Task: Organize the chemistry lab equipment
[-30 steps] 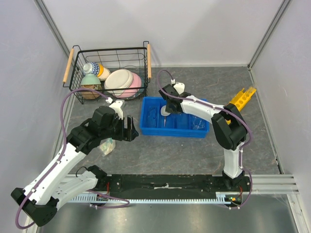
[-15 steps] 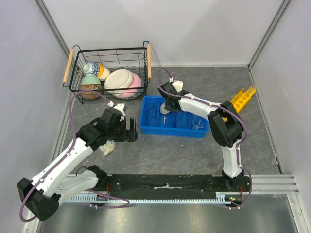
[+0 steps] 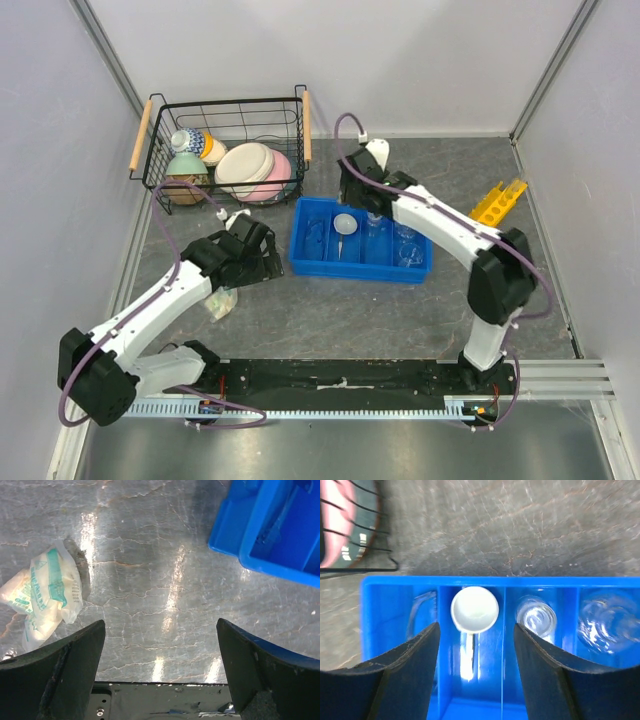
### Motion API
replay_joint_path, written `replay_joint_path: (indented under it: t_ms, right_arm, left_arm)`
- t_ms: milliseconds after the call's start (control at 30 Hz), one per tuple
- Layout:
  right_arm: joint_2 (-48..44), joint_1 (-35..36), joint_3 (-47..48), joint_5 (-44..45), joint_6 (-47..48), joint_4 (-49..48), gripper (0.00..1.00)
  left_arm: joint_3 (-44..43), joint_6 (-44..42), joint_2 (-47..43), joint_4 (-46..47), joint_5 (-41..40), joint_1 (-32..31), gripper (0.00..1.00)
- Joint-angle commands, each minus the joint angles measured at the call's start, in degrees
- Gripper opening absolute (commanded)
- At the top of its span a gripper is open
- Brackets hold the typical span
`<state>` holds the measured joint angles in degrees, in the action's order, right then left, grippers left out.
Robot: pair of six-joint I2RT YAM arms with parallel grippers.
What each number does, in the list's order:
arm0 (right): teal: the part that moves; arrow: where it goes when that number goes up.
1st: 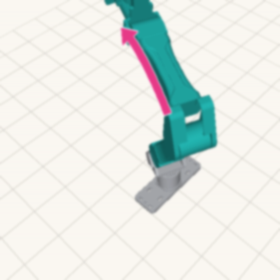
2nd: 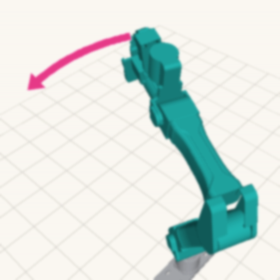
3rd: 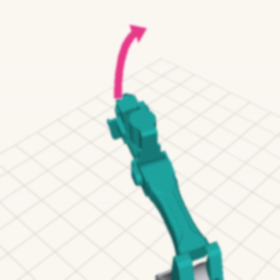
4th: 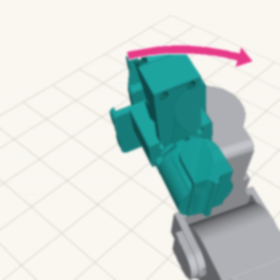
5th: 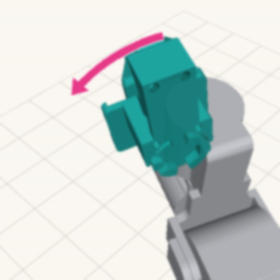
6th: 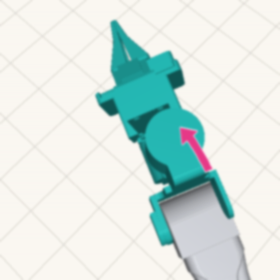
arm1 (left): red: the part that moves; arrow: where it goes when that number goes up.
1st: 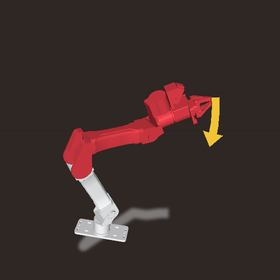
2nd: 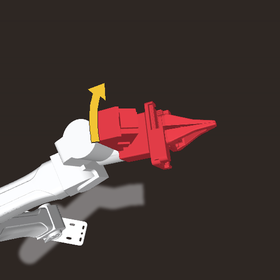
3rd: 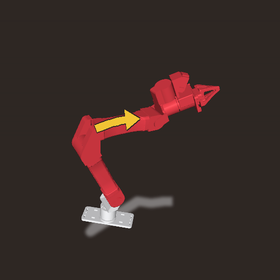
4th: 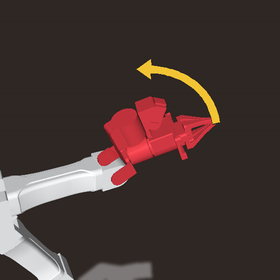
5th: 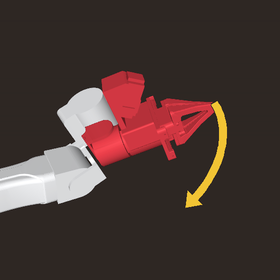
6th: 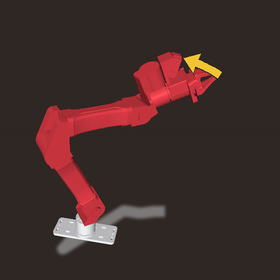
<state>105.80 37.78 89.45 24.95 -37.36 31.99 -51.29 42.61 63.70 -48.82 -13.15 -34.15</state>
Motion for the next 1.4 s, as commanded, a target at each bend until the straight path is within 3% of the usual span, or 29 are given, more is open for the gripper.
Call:
replay_joint_path:
  t_ms: [0, 133, 467, 733, 1067, 1233, 1367]
  right_arm:
    - [-14.27, 1.59, 0.82, 1.33, 1.85, 3.87, 0.68]
    - [-21.32, 5.54, -0.68, 3.61, 2.82, 8.08, 0.69]
    - [-37.41, 10.03, -10.52, 2.65, 1.94, 9.76, 0.7]
    - [-40.85, 10.38, -14.3, 1.68, 1.95, 10.29, 0.7]
    - [-44.45, 11.0, -17.99, 1.68, 1.59, 10.29, 0.69]
    - [-44.98, 11.09, -20.1, 1.94, 1.33, 10.2, 0.69]
    - [-44.54, 11.0, -20.72, 1.94, 0.98, 9.94, 0.69]
  left_arm:
    - [-1.8, 9.59, 0.19, -2.25, -4.52, 2.06, 0.99]
    - [1.45, 12.58, 0.98, -1.46, -0.06, 8.64, 0.97]
    - [7.95, 22.6, 3.8, -1.8, 3.04, 16.57, 0.94]
    - [8.66, 28.31, 4.06, -6.72, 1.28, 19.56, 0.96]
    - [7.25, 26.48, 12.67, -4.36, 2.42, 25.53, 0.95]
    - [8.83, 23.84, 16.88, 0.91, 4.62, 28.0, 0.86]
    - [10.15, 22.17, 19.35, 3.9, 7.08, 29.4, 0.65]
